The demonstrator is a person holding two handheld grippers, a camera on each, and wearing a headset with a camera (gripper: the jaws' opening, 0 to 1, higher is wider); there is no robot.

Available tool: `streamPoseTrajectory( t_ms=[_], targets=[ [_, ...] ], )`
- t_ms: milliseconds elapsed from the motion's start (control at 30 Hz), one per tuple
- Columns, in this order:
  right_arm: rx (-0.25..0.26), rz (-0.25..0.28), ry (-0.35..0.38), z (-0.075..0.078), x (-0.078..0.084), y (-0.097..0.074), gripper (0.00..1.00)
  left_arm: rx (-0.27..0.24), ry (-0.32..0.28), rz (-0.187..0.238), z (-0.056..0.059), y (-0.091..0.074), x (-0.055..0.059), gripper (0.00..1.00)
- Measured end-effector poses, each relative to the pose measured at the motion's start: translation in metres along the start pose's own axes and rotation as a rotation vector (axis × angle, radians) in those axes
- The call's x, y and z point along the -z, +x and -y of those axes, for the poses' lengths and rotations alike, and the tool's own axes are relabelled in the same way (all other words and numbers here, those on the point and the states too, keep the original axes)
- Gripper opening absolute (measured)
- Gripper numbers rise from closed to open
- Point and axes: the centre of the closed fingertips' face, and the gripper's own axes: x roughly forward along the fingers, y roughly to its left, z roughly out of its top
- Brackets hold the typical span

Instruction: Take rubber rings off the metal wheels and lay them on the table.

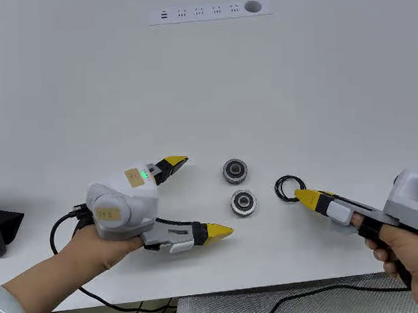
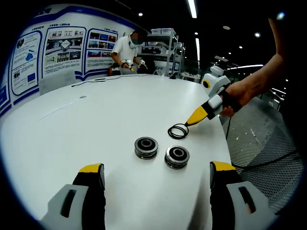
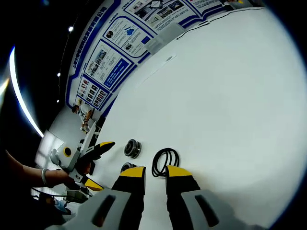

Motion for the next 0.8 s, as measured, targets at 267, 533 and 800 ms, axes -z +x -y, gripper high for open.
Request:
streamPoseTrajectory(
  t_ms=[267,533,800],
  targets=[
    [0.021,-0.076,-0.217,-0.002,0.007,0.0,0.24,-0.006,-0.013,0.005,0.003,-0.004,0.0,0.92],
    [0.022,-0.171,-0.529,-0.005,0.018,0.003,0.44,-0.014,-0.023,0.014,0.004,-0.009,-0.001,0.92],
    [0.01,-0.188,-0.629,-0.01,0.02,0.005,0.52,-0.015,-0.036,0.025,0.006,-0.013,-0.002,0.92]
  ],
)
